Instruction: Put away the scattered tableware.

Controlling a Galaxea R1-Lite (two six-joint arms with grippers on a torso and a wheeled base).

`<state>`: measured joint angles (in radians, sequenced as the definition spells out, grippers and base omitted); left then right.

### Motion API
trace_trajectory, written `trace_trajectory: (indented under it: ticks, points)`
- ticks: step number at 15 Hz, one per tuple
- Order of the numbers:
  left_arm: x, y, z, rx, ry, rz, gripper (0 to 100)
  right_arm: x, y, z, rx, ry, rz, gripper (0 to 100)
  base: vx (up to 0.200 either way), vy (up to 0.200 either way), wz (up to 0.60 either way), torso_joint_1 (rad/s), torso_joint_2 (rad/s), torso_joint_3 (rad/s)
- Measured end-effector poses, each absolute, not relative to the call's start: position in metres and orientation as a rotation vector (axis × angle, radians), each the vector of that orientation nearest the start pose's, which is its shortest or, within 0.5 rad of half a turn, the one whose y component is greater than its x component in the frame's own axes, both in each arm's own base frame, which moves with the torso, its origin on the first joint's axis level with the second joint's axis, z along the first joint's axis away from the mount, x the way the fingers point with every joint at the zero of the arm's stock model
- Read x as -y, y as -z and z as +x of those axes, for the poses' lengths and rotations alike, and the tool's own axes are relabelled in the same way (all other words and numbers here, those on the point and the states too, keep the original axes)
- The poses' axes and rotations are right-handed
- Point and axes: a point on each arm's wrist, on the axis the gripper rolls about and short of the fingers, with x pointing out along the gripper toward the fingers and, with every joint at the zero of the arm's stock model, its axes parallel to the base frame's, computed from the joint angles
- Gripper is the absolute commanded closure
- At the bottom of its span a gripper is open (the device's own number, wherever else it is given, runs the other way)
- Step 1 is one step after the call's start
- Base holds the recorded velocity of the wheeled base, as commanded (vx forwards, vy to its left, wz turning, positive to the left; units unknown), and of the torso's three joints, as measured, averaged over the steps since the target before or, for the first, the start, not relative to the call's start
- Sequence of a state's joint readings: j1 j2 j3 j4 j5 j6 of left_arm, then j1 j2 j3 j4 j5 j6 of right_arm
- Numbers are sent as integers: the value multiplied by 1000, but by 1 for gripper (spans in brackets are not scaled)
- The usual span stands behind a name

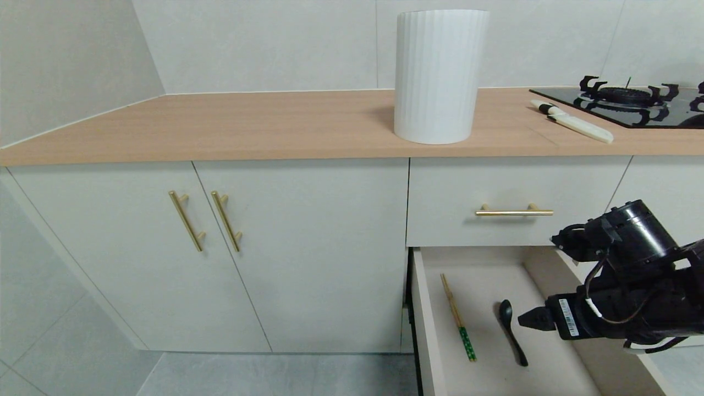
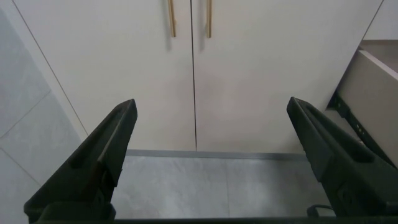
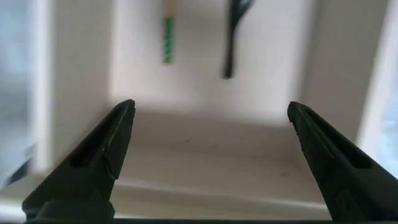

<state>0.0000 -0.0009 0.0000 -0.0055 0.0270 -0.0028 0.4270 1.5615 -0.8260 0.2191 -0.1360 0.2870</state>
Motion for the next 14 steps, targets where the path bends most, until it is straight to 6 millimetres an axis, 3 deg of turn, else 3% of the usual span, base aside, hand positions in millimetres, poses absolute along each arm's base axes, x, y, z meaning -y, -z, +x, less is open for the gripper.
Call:
trace_trajectory:
  ticks: [4,8,14]
  points:
    - [-1,-76,-23,6,-26,-4,0,-97,-163,213,-959,-159,1,0,-200,0,0,2,6,2]
    - [-1,-76,-23,8,-27,-5,0,-95,-160,206,-1015,-153,-24,0,0,0,0,0,0,0]
    - [-1,-76,-23,6,-27,-6,0,-109,-152,173,-1251,-238,-179,0,0,0,0,0,0,0]
